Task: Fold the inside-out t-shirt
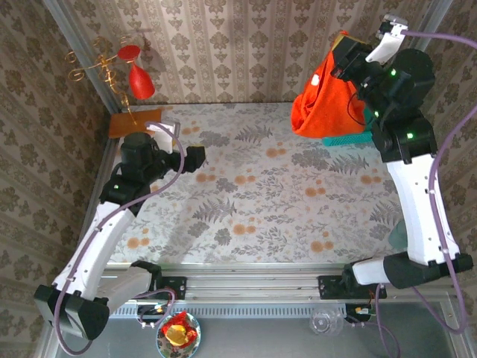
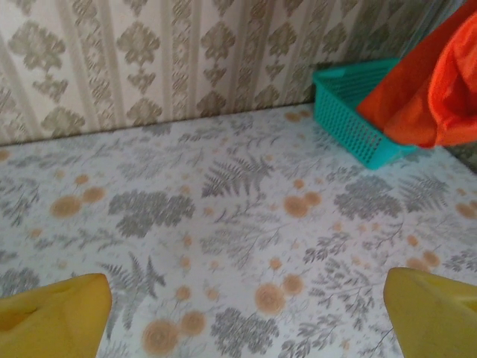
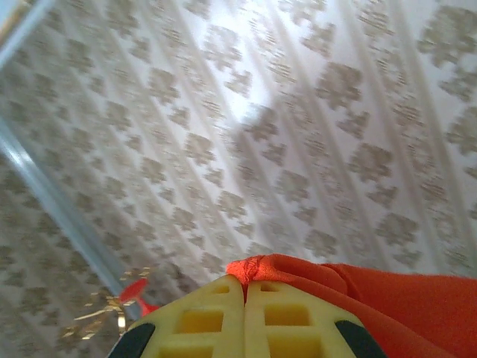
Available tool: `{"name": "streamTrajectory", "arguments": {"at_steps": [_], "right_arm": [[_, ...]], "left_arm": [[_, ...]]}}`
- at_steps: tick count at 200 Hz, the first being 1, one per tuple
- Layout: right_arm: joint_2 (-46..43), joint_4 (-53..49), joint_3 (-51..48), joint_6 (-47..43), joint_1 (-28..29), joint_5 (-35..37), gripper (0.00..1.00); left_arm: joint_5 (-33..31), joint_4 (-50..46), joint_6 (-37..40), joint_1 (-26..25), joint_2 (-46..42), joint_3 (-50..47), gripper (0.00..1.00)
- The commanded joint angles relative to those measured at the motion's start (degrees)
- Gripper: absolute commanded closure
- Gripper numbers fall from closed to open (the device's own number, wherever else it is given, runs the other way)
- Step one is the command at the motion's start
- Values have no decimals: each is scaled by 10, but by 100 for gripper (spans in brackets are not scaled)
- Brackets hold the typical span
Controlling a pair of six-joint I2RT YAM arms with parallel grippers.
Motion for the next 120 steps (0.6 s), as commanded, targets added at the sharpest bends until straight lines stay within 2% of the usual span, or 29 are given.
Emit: {"name": "streamTrajectory", "arguments": {"at_steps": [1, 41, 45, 71, 120], "right_arm": [[-7, 30, 16, 18, 37, -2, 100], [-12, 50, -18, 53, 91, -13, 100], [-13, 54, -24, 57, 95, -15, 100], [-10, 64, -62, 65, 120, -25, 100], [-10, 84, -240, 116, 139, -54, 100]], "left_arm": [[27, 50, -5, -16, 8, 29, 7], [41, 61, 10, -52, 27, 47, 17], [41, 62, 11, -70, 29, 46, 18], [46, 73, 13, -99, 42, 46, 25], [26, 85, 3, -137, 77, 28, 41]]}}
